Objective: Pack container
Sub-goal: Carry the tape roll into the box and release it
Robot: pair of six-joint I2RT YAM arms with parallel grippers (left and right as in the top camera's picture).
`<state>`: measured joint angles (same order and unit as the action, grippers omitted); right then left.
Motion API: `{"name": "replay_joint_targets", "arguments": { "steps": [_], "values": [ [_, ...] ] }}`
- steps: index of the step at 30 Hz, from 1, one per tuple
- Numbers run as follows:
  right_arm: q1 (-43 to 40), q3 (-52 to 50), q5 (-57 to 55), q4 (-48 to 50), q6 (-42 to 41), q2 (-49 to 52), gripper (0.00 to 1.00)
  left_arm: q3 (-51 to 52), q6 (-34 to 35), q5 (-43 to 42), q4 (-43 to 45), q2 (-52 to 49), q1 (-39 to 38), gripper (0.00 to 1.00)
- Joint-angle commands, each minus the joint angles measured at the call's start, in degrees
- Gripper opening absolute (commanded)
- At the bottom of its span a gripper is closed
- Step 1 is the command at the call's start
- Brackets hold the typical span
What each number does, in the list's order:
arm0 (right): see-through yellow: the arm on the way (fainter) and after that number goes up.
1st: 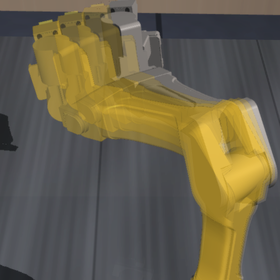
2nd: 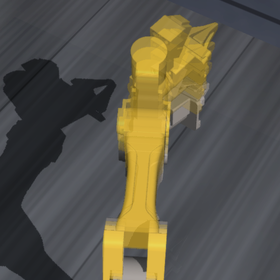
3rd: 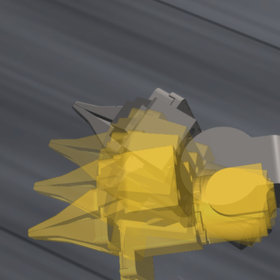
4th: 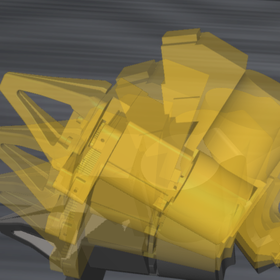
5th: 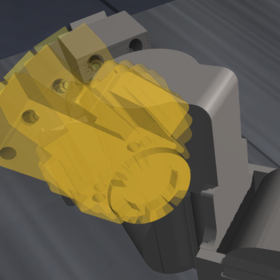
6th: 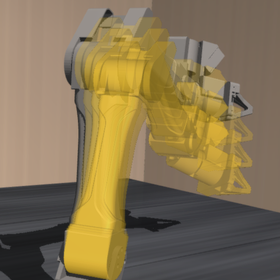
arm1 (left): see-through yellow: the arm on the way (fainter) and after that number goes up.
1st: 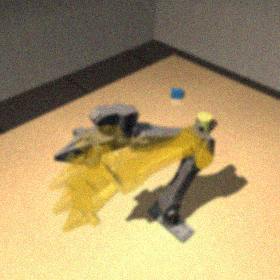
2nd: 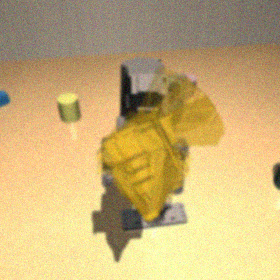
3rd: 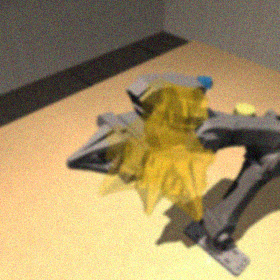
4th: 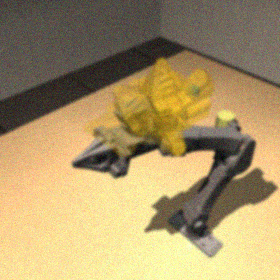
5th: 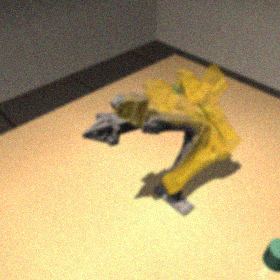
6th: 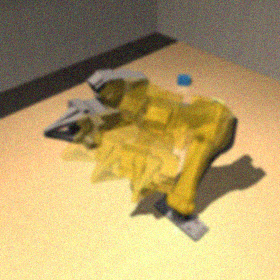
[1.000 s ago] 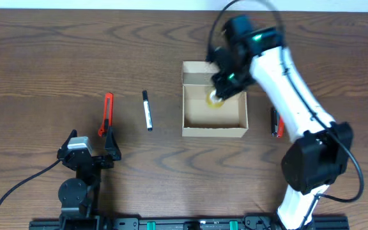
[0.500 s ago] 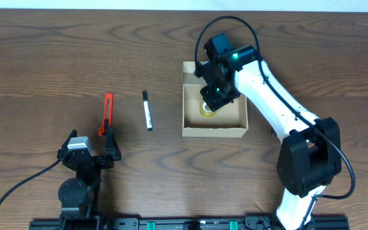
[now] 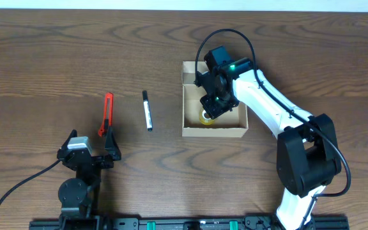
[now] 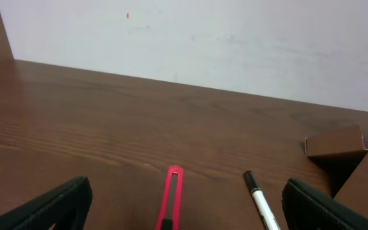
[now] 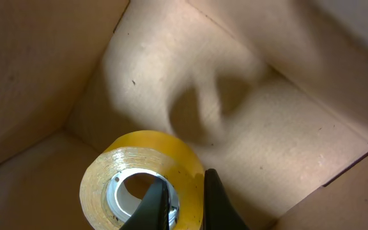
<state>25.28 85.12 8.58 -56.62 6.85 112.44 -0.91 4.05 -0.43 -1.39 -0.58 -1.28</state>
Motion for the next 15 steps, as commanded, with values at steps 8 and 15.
{"name": "replay_joint_targets", "arguments": {
  "steps": [8, 15],
  "values": [
    [-0.07, -0.17, 0.66, 1.40, 0.50, -0.57, 0.03, 0.63, -0.63, 0.61, -3.06, 0.31, 0.24, 0.95],
    [-0.07, -0.17, 0.66, 1.42, 0.50, -0.57, 0.26, 0.63, -0.63, 0.61, -3.06, 0.31, 0.24, 0.95]
  ]
}}
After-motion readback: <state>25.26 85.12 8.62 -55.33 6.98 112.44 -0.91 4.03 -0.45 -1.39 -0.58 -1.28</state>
